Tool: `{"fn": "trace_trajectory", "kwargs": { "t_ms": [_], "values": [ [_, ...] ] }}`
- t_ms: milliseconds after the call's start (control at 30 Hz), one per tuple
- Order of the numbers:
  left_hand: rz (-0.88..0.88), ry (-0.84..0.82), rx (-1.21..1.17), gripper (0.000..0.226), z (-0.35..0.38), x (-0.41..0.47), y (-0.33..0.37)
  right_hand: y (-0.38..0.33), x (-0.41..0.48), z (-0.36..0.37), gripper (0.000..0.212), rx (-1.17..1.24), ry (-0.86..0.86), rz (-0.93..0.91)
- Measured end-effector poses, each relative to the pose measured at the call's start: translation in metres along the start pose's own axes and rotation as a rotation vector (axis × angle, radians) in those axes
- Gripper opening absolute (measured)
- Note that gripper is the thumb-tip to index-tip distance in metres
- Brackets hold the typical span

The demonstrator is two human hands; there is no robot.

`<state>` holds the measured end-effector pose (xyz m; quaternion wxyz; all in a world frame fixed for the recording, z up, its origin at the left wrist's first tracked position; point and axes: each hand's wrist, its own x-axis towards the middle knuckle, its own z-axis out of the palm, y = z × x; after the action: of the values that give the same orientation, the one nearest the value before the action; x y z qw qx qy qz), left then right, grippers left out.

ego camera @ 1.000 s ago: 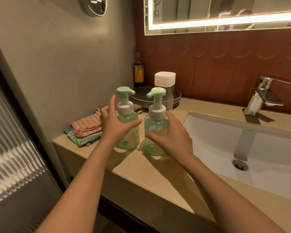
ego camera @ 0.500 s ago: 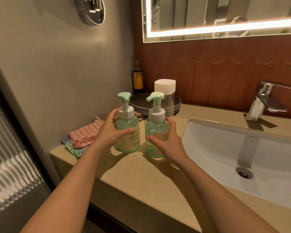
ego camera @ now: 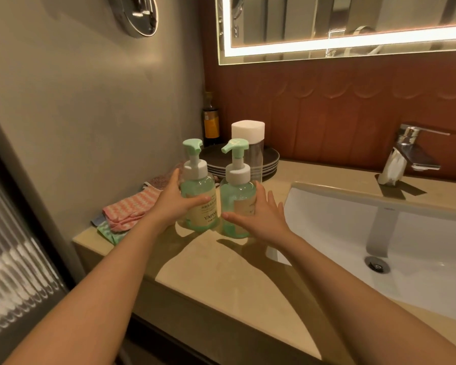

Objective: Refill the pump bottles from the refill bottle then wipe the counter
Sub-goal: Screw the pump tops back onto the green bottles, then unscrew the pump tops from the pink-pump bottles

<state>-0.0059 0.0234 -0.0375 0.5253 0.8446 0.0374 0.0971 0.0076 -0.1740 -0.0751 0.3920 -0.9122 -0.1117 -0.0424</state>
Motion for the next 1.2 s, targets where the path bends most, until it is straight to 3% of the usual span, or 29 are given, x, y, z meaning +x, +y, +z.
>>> {"fn": "trace_trajectory", "kwargs": {
  "t_ms": [133, 333, 467, 800, 1200],
  "values": [
    [-0.098, 0.034, 0.249, 0.112, -0.002, -0.013, 0.003, -0.001, -0.011, -0.016, 0.109, 0.063, -0.022, -0.023],
    [-0.035, -0.213, 0.728, 0.045, -0.004, -0.052, 0.027, 0.005, -0.045, -0.063, 0.057, 0.123, -0.019, -0.060],
    [0.028, -0.289, 0.832, 0.028, 0.014, -0.072, 0.053, 0.013, -0.069, -0.090, 0.041, 0.091, 0.038, -0.102],
    [0.437, -0.419, 0.673, 0.003, 0.123, -0.121, 0.108, 0.043, -0.146, -0.159, 0.027, 0.109, 0.232, -0.098],
    [0.719, -0.556, 0.472, 0.027, 0.264, -0.182, 0.160, 0.111, -0.240, -0.241, 0.021, -0.017, 0.470, 0.094]
  ]
}}
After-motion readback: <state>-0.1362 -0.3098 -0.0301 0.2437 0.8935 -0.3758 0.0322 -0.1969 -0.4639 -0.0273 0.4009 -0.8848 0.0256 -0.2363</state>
